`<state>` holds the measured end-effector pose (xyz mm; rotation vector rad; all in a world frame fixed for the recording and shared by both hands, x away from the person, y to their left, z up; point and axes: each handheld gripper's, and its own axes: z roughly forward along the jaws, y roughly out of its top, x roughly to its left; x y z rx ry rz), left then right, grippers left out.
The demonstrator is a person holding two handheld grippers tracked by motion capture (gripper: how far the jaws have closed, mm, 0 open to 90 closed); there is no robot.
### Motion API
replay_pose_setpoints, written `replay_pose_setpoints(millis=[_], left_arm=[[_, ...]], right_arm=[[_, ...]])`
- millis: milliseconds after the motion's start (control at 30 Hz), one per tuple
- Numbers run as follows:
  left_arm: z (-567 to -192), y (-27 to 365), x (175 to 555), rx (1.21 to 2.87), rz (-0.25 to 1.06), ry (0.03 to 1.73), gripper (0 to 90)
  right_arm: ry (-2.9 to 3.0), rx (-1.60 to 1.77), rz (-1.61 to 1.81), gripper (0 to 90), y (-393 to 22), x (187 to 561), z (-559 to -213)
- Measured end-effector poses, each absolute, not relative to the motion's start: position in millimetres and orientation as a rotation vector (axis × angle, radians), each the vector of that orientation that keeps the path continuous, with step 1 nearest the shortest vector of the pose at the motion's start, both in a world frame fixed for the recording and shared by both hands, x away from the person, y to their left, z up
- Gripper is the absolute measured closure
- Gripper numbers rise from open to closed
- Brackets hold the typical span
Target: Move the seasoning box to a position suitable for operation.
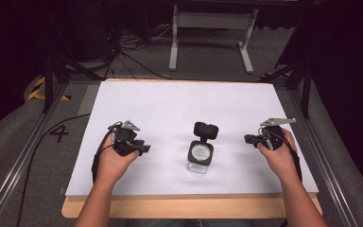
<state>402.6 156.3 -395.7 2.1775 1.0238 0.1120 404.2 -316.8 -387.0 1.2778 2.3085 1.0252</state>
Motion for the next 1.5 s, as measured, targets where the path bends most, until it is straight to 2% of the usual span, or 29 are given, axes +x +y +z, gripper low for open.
replay_pose_setpoints(millis=[133,333,533,767,1267,1500], left_arm=[[-392,156,401,2.155,0.07,1.027,66.0],[-387,151,397,2.156,0.09,0.992,71.7],[-383,136,391,2.144,0.064,0.859,78.8],[-382,107,386,2.203,0.08,0.79,89.5],[-395,62,388,2.23,0.043,0.681,90.0],[-400,53,387,2.255,0.015,0.673,90.0]], right_arm=[[2.345,1.279,1.065,90.0,-316,401,-386],[2.373,1.271,1.08,90.0,-311,398,-383],[2.375,1.229,1.1,90.0,-310,392,-372],[2.339,1.264,1.122,90.0,-326,387,-367],[2.332,1.278,1.185,90.0,-335,372,-364],[2.344,1.263,1.177,90.0,-333,372,-364]])
